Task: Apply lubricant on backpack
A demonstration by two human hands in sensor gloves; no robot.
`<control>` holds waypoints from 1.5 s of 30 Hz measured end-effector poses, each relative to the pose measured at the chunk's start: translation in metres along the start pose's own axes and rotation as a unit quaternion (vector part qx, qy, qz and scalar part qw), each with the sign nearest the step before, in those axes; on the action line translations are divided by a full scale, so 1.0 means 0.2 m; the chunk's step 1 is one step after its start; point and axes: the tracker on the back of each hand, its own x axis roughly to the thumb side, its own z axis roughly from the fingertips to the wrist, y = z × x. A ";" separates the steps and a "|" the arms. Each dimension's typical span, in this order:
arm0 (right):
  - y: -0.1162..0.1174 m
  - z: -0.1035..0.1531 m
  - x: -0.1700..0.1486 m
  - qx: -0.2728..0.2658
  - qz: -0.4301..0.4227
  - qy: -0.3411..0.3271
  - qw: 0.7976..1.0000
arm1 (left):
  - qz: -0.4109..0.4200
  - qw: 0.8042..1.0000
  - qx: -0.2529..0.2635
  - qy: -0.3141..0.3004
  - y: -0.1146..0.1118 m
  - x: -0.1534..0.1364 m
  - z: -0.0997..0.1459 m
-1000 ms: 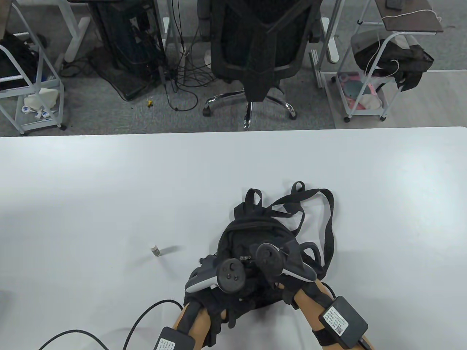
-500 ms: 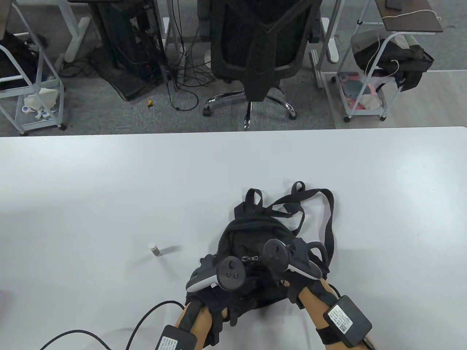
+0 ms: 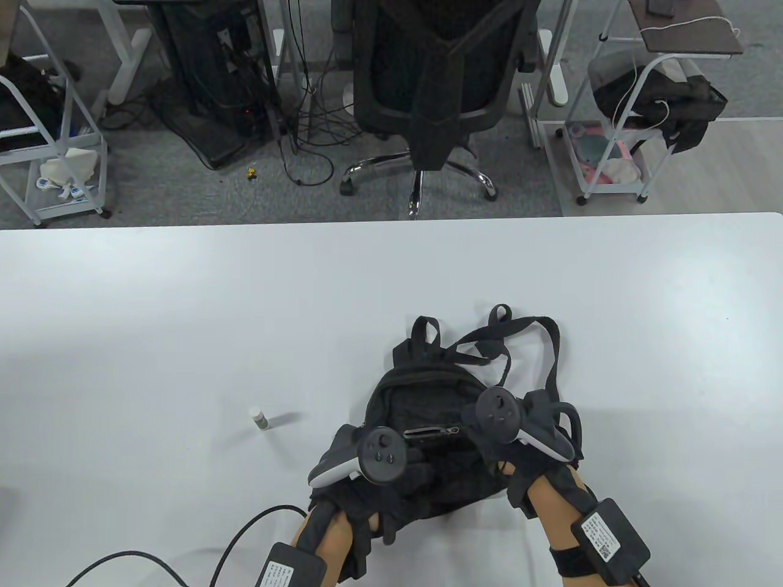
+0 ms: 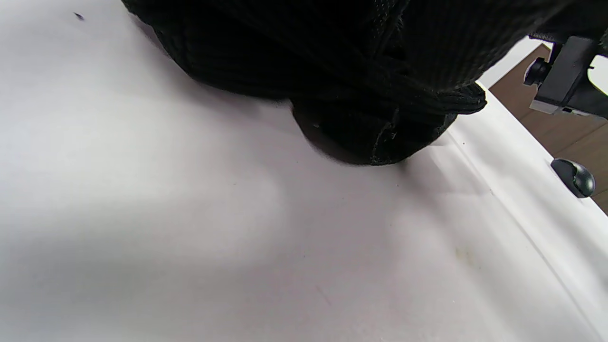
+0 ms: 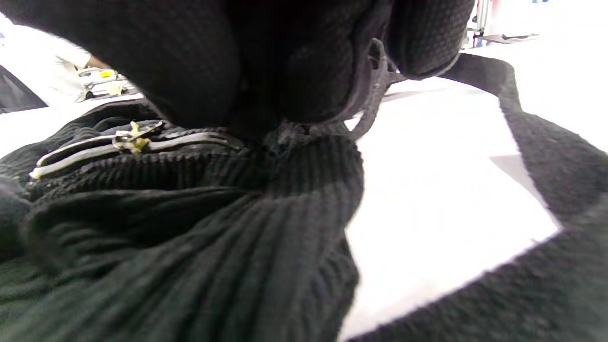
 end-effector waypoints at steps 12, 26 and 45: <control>-0.03 0.01 -0.19 0.043 -0.048 0.055 0.996 | -0.004 1.000 -0.002 0.001 0.00 0.00 0.00; -0.02 0.00 -0.26 0.066 -0.079 0.065 0.993 | 0.004 1.000 0.004 -0.005 0.00 -0.01 0.00; -0.25 0.23 -0.22 -0.079 -0.303 -0.088 0.946 | 0.193 0.928 0.276 -0.158 0.22 -0.09 0.26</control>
